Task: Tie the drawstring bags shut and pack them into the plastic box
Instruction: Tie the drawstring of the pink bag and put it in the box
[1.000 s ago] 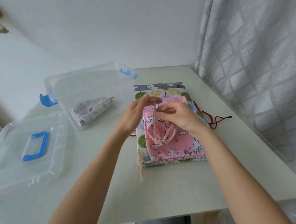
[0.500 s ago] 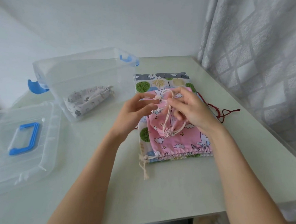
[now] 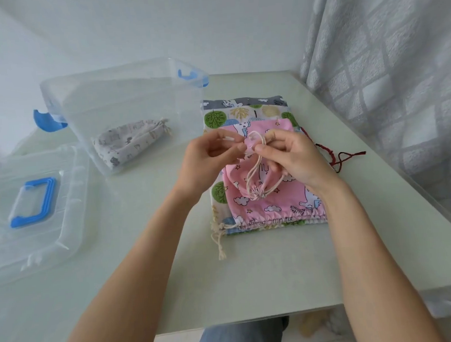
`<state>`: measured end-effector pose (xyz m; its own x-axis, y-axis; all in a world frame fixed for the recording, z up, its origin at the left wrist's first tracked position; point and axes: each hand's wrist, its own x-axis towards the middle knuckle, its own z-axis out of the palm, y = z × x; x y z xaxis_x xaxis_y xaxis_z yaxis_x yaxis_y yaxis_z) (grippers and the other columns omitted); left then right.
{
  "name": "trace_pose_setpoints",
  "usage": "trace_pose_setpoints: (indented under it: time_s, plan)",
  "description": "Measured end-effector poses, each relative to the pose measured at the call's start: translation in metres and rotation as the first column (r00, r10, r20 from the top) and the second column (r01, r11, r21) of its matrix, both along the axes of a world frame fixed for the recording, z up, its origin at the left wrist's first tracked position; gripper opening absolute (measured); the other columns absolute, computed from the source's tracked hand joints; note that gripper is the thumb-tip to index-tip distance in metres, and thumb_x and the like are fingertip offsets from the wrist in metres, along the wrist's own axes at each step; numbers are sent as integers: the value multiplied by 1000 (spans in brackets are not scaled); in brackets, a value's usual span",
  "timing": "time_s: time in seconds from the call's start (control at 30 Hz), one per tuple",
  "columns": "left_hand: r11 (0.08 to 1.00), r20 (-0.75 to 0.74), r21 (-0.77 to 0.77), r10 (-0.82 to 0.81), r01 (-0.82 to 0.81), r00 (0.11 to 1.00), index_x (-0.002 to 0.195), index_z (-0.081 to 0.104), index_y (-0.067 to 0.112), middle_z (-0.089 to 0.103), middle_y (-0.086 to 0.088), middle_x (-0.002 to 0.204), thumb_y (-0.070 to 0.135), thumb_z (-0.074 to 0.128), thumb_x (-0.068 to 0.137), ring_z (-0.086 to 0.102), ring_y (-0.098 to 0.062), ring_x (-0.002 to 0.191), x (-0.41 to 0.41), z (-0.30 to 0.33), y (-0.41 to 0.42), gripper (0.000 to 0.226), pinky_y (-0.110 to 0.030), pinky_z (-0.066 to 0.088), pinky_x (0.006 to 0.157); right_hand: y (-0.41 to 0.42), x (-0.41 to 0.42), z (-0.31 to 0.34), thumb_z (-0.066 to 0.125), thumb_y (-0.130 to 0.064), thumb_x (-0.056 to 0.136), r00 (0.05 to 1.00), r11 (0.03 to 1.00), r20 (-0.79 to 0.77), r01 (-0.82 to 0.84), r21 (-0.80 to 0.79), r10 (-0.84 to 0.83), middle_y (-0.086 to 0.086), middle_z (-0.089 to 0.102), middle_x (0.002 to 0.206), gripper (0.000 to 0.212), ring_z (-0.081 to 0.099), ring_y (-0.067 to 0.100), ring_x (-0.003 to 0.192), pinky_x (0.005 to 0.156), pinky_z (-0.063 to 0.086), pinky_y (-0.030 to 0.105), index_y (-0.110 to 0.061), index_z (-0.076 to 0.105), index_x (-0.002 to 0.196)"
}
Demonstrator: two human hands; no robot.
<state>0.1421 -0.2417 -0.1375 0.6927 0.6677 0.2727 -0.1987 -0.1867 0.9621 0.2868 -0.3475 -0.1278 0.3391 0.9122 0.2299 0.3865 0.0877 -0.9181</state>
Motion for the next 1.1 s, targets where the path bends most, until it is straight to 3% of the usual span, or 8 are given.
trace_pose_setpoints:
  time_s: [0.17, 0.27, 0.33, 0.47, 0.63, 0.8, 0.97, 1.1]
  plan:
    - [996, 125, -90, -2, 13, 992, 96, 62, 13, 71, 1, 82, 6, 67, 81, 66, -9, 75, -2, 5, -3, 18, -20, 52, 74, 3, 4, -5, 65, -9, 84, 993, 999, -115, -9, 45, 14, -6, 61, 61, 7, 54, 6, 54, 53, 46, 15, -14, 70, 86]
    - [996, -68, 75, -35, 40, 997, 119, 54, 21, 60, -1, 107, 17, 78, 72, 62, -7, 85, -1, 1, -6, 53, -22, 53, 76, 4, 3, -5, 64, -13, 82, 974, 995, -228, 14, 100, 9, -7, 66, 64, 7, 58, 7, 60, 59, 49, 16, -11, 69, 87]
    - [982, -224, 173, -42, 82, 974, 125, 50, 19, 61, 6, 97, 16, 81, 69, 61, -3, 82, 2, -2, -10, 65, -22, 54, 78, 4, 4, -6, 66, -24, 77, 959, 995, -284, 15, 103, 15, -4, 64, 65, 14, 55, 7, 60, 58, 48, 17, -13, 70, 85]
    - [984, -194, 176, -4, 39, 981, 115, 59, 13, 66, 4, 77, 8, 71, 80, 65, -10, 71, 3, -4, -9, 37, -25, 54, 72, 1, 9, -7, 67, -31, 74, 940, 990, -331, -42, 133, 84, 4, 55, 68, 15, 51, 6, 58, 57, 48, 16, -18, 74, 79]
    - [999, -72, -22, -35, 34, 997, 107, 62, 9, 67, -4, 80, 5, 64, 85, 65, -9, 69, -3, 0, 1, 22, -21, 53, 73, -1, 10, -8, 65, -20, 78, 989, 990, -87, -109, 89, 117, -5, 69, 73, 12, 64, 10, 70, 71, 53, 19, -14, 71, 88]
    - [976, -85, -194, -119, 101, 989, 107, 64, 10, 68, 1, 88, 10, 57, 91, 61, -7, 58, -4, -1, 2, 18, -17, 51, 61, 1, 6, -11, 73, -4, 76, 986, 966, 129, 72, 250, -107, -22, 69, 77, 23, 63, 0, 74, 75, 48, 14, -26, 67, 81]
    - [982, -162, -110, -168, 152, 972, 112, 61, 10, 68, 0, 85, 4, 61, 87, 61, -7, 55, 1, -7, -5, 26, -16, 50, 56, 4, 0, -14, 73, -3, 76, 955, 939, 218, 125, 321, -201, -28, 65, 74, 14, 58, -7, 74, 78, 42, 11, -14, 68, 81]
    - [1000, -124, 16, -14, 17, 992, 102, 65, 11, 69, 5, 69, 1, 65, 84, 61, -1, 55, 3, -7, -3, 20, -12, 45, 54, 6, 0, -15, 75, -12, 76, 939, 936, 246, 157, 315, -240, -29, 65, 75, 11, 58, -7, 76, 89, 42, 28, -13, 71, 86]
